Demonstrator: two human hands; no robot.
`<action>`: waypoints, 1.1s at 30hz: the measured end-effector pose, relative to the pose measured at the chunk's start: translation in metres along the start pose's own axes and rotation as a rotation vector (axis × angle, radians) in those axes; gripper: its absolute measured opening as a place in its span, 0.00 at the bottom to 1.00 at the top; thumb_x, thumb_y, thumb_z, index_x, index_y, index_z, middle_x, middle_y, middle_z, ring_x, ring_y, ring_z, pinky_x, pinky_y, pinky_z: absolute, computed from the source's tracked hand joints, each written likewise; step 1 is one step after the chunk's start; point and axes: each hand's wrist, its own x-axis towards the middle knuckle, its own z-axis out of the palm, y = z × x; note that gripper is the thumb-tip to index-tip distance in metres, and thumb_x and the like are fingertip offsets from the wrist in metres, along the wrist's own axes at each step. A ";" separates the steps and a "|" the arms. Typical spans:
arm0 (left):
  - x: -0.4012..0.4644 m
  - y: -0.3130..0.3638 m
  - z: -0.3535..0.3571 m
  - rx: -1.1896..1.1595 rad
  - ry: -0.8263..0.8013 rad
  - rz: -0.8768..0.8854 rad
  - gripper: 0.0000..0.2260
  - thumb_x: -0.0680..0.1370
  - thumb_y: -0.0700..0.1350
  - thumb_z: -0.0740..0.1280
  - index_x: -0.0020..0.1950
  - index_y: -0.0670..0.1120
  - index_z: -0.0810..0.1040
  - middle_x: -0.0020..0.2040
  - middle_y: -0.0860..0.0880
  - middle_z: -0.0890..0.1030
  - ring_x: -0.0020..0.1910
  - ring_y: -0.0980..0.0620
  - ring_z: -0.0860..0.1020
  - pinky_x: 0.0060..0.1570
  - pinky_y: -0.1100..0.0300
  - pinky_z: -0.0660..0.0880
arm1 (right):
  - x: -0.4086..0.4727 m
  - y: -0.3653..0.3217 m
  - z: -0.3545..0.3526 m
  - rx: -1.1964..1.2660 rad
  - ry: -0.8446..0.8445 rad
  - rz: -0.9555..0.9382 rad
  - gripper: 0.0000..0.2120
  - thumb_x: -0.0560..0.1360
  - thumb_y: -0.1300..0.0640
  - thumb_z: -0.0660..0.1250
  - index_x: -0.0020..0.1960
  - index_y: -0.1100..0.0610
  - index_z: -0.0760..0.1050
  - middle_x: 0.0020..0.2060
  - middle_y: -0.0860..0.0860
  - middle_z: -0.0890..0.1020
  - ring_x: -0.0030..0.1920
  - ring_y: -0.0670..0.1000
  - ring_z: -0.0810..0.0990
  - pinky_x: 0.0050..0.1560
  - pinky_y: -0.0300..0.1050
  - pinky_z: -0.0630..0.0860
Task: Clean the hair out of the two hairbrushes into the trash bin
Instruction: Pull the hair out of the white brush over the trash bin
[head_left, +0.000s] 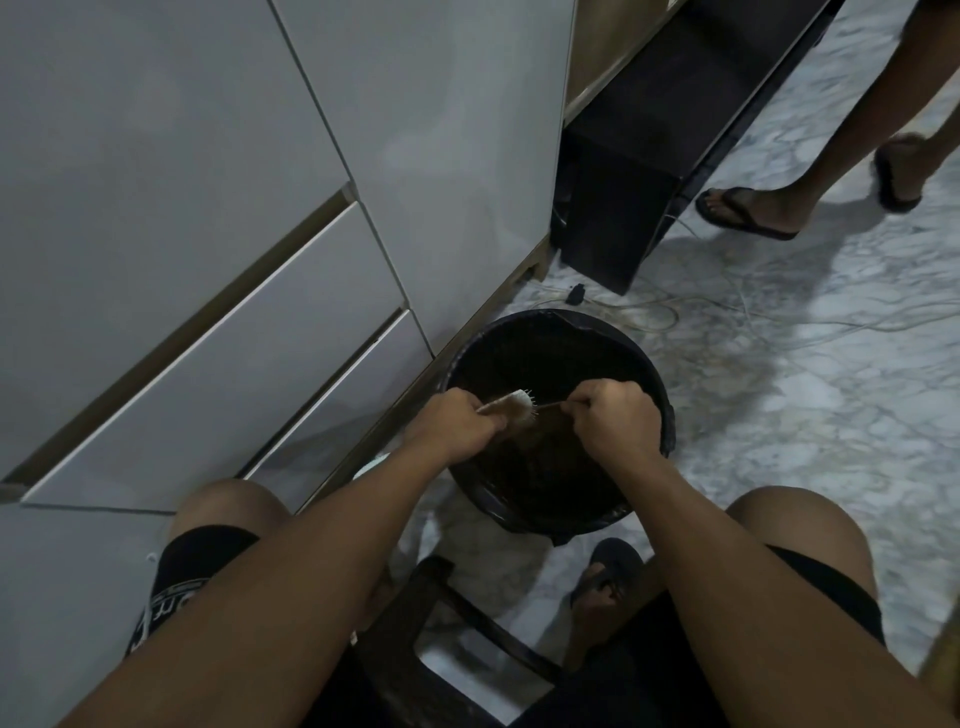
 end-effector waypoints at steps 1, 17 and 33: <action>0.000 -0.001 -0.001 -0.005 -0.001 -0.001 0.14 0.74 0.56 0.69 0.34 0.49 0.79 0.35 0.48 0.82 0.38 0.49 0.80 0.38 0.56 0.74 | 0.000 0.000 0.000 -0.009 0.003 0.020 0.09 0.78 0.52 0.64 0.48 0.51 0.83 0.41 0.51 0.84 0.43 0.53 0.81 0.46 0.49 0.78; -0.010 0.019 -0.006 -0.150 -0.124 -0.033 0.08 0.77 0.47 0.67 0.44 0.42 0.80 0.34 0.47 0.77 0.30 0.51 0.75 0.24 0.63 0.68 | 0.002 -0.003 0.009 0.315 0.009 -0.189 0.07 0.73 0.62 0.70 0.48 0.55 0.85 0.48 0.49 0.85 0.50 0.48 0.82 0.55 0.45 0.78; -0.008 0.017 -0.003 -0.012 -0.131 0.006 0.13 0.78 0.51 0.66 0.39 0.44 0.78 0.38 0.44 0.80 0.39 0.46 0.80 0.39 0.58 0.74 | -0.002 -0.006 0.012 0.299 -0.199 -0.359 0.21 0.71 0.59 0.74 0.64 0.50 0.77 0.60 0.49 0.76 0.56 0.49 0.78 0.58 0.44 0.77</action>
